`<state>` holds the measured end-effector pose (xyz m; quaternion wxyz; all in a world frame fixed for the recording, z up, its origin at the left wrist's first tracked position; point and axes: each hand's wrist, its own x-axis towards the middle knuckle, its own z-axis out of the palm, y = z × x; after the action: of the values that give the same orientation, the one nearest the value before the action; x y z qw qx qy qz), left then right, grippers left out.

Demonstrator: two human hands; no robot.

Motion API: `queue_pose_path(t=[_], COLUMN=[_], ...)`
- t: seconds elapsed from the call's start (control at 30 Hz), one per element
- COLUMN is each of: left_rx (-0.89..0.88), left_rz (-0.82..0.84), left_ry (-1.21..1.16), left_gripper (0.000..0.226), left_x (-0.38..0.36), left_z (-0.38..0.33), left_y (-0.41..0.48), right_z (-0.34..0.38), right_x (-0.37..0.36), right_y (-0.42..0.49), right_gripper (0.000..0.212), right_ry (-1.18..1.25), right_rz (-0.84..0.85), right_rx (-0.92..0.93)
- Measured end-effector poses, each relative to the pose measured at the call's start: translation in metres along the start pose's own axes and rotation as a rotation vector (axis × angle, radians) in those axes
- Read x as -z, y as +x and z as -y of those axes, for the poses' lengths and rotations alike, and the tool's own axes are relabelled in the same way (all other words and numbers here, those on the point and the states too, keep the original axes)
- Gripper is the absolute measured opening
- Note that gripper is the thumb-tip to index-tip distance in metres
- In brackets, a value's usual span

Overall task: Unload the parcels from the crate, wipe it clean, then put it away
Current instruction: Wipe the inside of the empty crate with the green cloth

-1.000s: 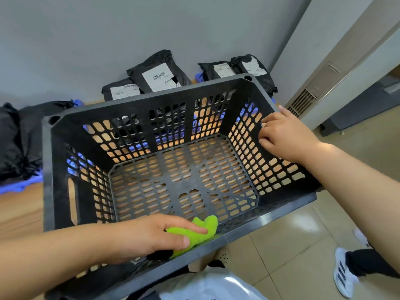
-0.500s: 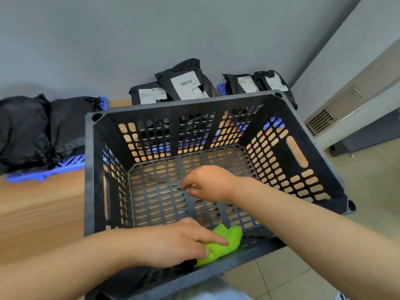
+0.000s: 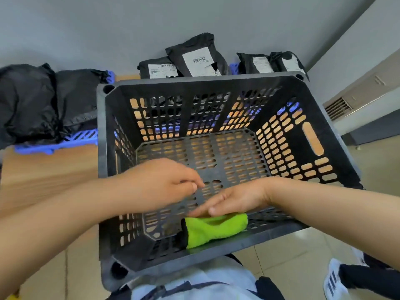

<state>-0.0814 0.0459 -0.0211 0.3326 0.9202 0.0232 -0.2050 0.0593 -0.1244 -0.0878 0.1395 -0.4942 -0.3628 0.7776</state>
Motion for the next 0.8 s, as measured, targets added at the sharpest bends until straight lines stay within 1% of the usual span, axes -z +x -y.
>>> queue_pose_path(t=[0.07, 0.1, 0.17, 0.23, 0.27, 0.33, 0.37, 0.43, 0.53, 0.63, 0.8], left_rx=[0.008, 0.008, 0.050, 0.140, 0.190, 0.294, 0.316, 0.354, 0.400, 0.423, 0.452], left_rz=[-0.280, -0.364, -0.433, -0.418, -0.397, -0.385, -0.393, -0.406, -0.380, -0.397, -0.410], left_ry=[0.274, 0.404, 0.614, 0.738, 0.760, 0.729, 0.690, 0.665, 0.752, 0.789, 0.852], left_gripper=[0.033, 0.034, 0.034, 0.035, 0.036, 0.036, 0.035, 0.033, 0.035, 0.035, 0.036], left_x=[0.013, 0.020, 0.032, 0.039, 0.040, 0.038, 0.039, 0.038, 0.036, 0.033, 0.031], left_z=[0.019, 0.029, 0.049, 0.064, 0.070, 0.075, 0.075, 0.077, 0.083, 0.089, 0.094], left_y=[0.002, 0.003, 0.005, 0.005, 0.005, 0.004, 0.007, 0.011, 0.015, 0.016, 0.019], right_z=[-0.003, -0.004, -0.007, -0.010, -0.011, -0.016, -0.019, -0.024, -0.034, -0.047, -0.069], right_x=[0.001, 0.001, 0.000, 0.000, 0.000, 0.002, 0.001, 0.001, 0.008, 0.013, 0.018], right_y=[0.000, 0.001, 0.003, 0.005, 0.006, 0.011, 0.013, 0.020, 0.035, 0.054, 0.076], right_gripper=[0.045, 0.047, 0.050, 0.049, 0.049, 0.046, 0.046, 0.044, 0.043, 0.042, 0.041], right_ry=[-0.086, -0.135, -0.218, -0.248, -0.255, -0.302, -0.312, -0.319, -0.373, -0.390, -0.376], right_rz=[0.042, 0.043, 0.034, 0.035, 0.037, 0.052, 0.024, -0.001, 0.012, 0.022, -0.043], right_rx=[-0.014, -0.024, -0.032, -0.006, 0.004, 0.002, -0.002, -0.028, -0.091, -0.147, -0.241])
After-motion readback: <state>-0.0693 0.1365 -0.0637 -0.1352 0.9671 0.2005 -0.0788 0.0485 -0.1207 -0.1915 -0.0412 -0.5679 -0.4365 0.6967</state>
